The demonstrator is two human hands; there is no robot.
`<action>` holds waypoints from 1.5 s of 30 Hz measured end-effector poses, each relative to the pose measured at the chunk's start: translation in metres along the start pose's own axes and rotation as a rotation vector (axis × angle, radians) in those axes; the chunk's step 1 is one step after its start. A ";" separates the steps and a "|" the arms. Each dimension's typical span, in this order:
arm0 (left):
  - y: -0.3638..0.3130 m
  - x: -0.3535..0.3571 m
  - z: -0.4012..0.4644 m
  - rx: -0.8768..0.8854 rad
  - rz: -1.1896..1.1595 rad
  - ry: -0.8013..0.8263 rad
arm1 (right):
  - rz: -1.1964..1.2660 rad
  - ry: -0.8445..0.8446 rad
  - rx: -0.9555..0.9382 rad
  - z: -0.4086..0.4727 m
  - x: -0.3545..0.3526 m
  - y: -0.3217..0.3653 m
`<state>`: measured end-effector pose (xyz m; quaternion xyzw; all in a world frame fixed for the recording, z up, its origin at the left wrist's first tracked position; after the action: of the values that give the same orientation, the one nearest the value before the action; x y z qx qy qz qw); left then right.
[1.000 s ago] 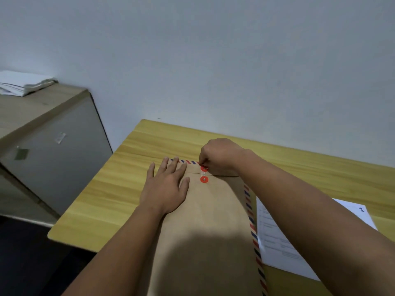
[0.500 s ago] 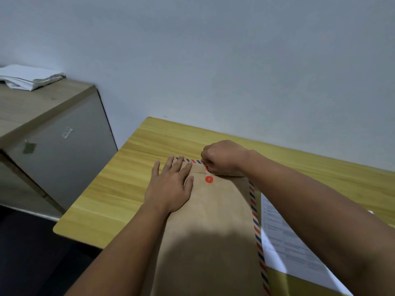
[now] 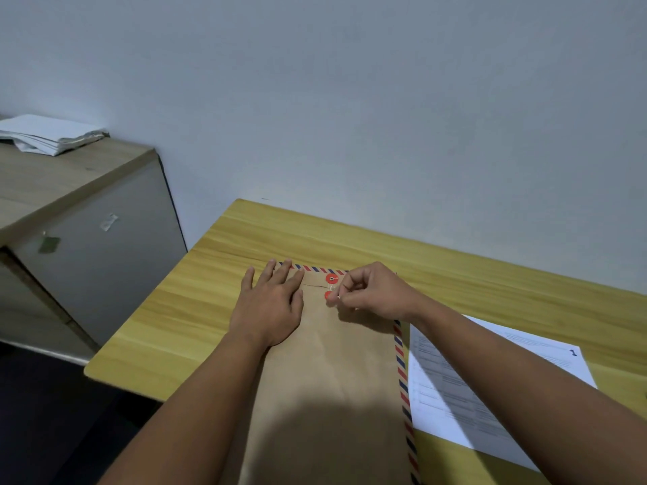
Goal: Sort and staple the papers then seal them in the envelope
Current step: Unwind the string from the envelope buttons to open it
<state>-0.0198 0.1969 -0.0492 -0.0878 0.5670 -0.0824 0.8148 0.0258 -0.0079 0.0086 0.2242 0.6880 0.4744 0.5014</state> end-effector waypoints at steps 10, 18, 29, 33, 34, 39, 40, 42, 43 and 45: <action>0.002 0.002 0.000 -0.012 -0.032 -0.018 | -0.527 -0.196 -0.060 0.007 -0.040 -0.005; 0.001 0.001 0.000 -0.009 -0.017 -0.014 | -1.004 -0.325 -0.190 0.045 -0.043 0.005; 0.003 0.002 0.000 0.009 -0.008 -0.020 | 0.414 -0.074 0.213 0.035 0.029 0.031; 0.002 0.001 0.000 0.003 -0.002 -0.006 | 0.406 0.127 0.377 0.008 0.036 0.020; 0.002 0.001 0.000 -0.002 -0.006 -0.009 | 0.389 0.132 0.392 0.004 0.033 0.015; 0.002 0.002 0.000 -0.010 -0.011 -0.013 | -0.326 -0.022 0.166 0.004 -0.009 0.002; 0.002 0.003 0.000 -0.011 -0.011 -0.012 | -0.460 -0.071 0.121 0.007 -0.017 0.001; 0.002 0.003 0.000 -0.013 -0.017 -0.015 | -0.619 -0.141 0.071 0.011 -0.029 0.002; 0.003 0.003 0.000 -0.012 -0.018 -0.017 | -0.685 -0.161 0.042 0.014 -0.032 0.003; 0.003 0.003 0.000 -0.010 -0.016 -0.018 | -0.766 -0.191 -0.011 0.018 -0.037 0.005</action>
<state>-0.0187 0.1989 -0.0526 -0.0970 0.5595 -0.0855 0.8187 0.0561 -0.0267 0.0295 -0.0084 0.6697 0.2335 0.7049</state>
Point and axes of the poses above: each hand's wrist, its own z-axis towards the middle knuckle, its own x-axis out of the palm, y = z × x, the point moved 3 cm from there along z, towards the middle knuckle, and after that the axes turned 12 degrees about -y, right-handed, at the moved point
